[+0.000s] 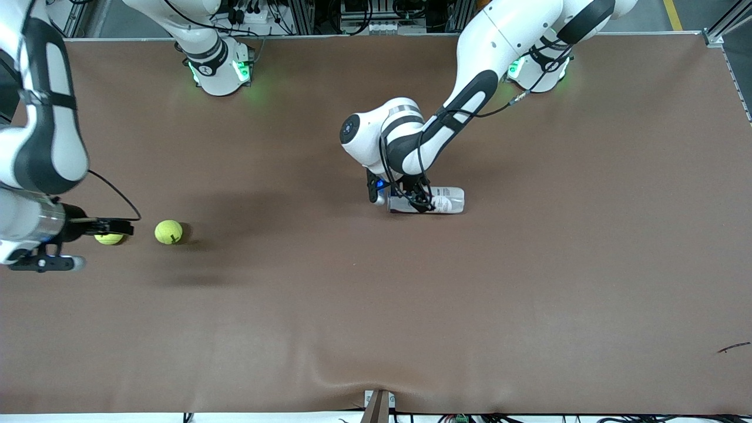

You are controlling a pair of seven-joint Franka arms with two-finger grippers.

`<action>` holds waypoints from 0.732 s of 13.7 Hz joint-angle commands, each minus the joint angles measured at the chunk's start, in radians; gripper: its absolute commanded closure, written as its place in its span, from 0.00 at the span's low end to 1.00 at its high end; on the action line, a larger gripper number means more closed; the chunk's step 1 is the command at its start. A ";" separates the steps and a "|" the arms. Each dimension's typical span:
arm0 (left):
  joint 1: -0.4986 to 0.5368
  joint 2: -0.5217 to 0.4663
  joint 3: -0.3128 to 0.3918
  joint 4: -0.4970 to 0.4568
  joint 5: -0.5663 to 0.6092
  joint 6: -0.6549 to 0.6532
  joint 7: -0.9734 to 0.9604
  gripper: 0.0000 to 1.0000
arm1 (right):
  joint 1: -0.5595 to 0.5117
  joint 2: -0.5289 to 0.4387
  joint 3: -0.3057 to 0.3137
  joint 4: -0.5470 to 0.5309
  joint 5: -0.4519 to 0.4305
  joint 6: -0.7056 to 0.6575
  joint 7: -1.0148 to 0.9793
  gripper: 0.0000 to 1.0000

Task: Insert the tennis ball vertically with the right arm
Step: 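Grasp a tennis ball with the right gripper while the left gripper holds the tube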

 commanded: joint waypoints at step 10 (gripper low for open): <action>-0.006 0.003 -0.009 -0.024 -0.002 -0.014 0.002 0.08 | -0.036 0.019 0.017 -0.176 -0.003 0.186 -0.008 0.00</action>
